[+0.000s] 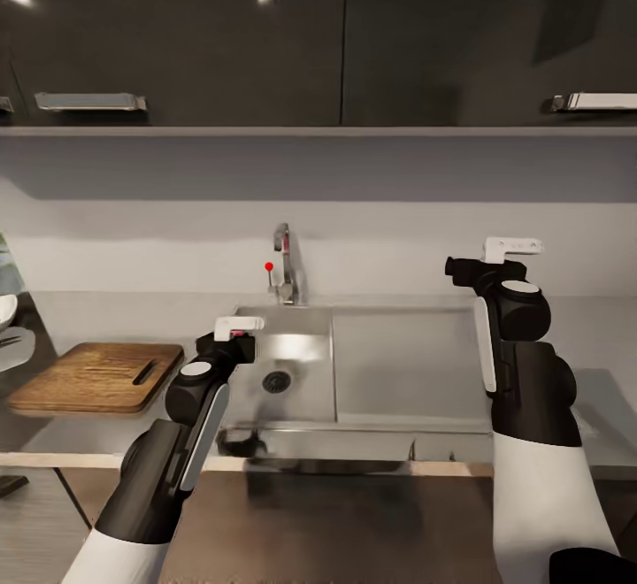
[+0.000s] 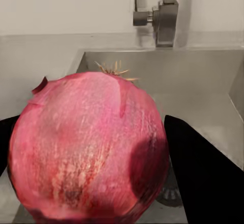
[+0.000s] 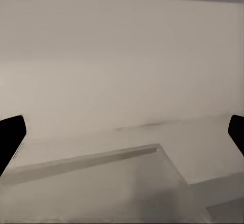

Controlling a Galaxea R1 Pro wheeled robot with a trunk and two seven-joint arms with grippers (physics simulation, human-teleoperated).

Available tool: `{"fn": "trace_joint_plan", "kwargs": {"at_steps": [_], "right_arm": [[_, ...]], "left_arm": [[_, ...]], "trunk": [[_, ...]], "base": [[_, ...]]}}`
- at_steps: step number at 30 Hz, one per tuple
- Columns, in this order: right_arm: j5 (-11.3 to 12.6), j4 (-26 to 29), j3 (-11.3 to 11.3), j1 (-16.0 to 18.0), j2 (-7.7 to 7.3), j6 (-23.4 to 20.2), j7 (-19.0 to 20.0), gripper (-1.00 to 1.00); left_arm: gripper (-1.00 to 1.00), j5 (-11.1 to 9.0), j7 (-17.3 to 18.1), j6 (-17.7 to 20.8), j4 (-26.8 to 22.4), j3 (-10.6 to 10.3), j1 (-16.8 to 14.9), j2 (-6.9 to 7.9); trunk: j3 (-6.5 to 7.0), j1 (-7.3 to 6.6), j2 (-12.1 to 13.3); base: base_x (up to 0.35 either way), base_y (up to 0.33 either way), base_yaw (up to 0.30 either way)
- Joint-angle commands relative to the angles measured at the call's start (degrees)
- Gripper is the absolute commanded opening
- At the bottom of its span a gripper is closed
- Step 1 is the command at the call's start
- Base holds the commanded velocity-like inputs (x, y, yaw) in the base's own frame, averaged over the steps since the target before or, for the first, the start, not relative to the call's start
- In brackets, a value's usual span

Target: In the kitchen, take the Vidalia onion out of the sink, dice it on the chopping board with the paring knife, put the diced onion into the bowl on the countertop, then place both the paring knife and the chopping board into the sink.

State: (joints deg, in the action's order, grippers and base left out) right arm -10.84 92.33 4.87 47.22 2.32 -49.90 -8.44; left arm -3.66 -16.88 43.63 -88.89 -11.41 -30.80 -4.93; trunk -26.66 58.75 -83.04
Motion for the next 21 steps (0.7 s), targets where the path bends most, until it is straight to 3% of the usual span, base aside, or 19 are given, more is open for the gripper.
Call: {"fn": "trace_joint_plan", "kwargs": {"at_steps": [1,7,21], "right_arm": [[-0.2,0.0,0.0,0.1,0.05,-0.3,0.1,1.00],[-0.2,0.0,0.0,0.1,0.05,-0.3,0.1,1.00],[-0.1,-0.1,0.0,0.1,0.05,-0.3,0.1,1.00]], "left_arm": [[-1.00,-0.3,-1.2,0.2,-0.1,-0.1,0.0,0.01],[-1.00,-0.3,-7.7,0.2,-0.1,-0.1,0.0,0.01],[-1.00,-0.4,-8.3,0.3,0.0,-0.1,0.0,0.01]], "trunk": [[-0.07,-0.02,0.0],[-0.07,-0.02,0.0],[-0.07,-0.02,0.0]], "base": [[-0.133,0.257,0.000],[-0.023,0.288,0.000],[0.170,0.284,0.000]]}}
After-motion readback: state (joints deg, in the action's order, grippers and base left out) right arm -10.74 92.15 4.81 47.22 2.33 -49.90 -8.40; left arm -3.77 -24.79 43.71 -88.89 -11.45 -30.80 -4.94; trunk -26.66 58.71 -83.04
